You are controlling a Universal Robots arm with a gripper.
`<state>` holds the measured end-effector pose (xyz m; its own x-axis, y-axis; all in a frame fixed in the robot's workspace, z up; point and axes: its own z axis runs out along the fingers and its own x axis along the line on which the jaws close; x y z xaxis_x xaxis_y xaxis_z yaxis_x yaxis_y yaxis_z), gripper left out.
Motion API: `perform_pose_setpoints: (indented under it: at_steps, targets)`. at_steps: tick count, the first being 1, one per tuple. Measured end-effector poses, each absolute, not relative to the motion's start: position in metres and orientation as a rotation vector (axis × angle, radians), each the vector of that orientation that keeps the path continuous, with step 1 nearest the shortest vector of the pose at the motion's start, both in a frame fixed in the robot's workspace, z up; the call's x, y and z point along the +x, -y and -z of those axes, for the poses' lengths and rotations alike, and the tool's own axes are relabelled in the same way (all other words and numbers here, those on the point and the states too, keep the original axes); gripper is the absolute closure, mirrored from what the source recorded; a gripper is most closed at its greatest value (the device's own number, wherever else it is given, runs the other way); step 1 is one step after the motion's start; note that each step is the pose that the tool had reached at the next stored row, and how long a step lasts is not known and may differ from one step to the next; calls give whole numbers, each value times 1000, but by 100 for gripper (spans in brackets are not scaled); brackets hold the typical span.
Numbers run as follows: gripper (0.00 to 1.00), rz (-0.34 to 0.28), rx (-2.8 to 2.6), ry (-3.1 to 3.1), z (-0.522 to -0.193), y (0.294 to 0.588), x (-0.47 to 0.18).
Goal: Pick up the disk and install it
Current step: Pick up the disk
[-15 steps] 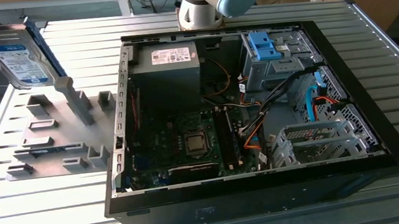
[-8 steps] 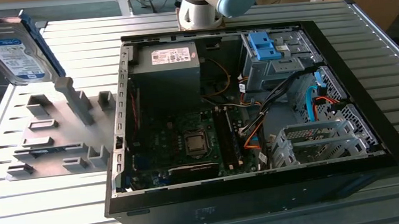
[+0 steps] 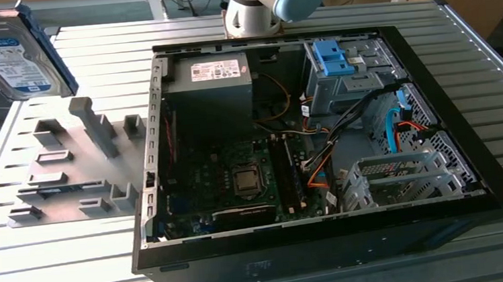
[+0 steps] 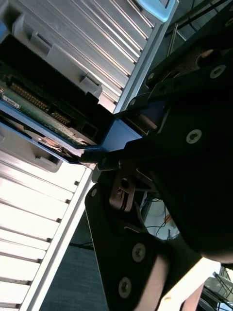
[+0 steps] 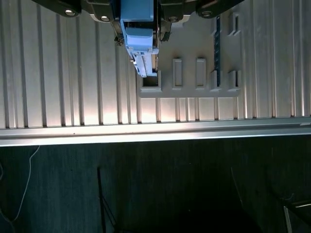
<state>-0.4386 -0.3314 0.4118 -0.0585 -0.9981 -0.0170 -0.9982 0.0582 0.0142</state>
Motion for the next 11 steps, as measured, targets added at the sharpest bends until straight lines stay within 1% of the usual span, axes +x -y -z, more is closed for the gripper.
perform_pose_setpoints:
  at_steps: [7,11]
  targets:
    - [64,-35,-2154,-2283,-427,331,-439]
    - [64,-34,-2154,-2283,-429,331,-439]
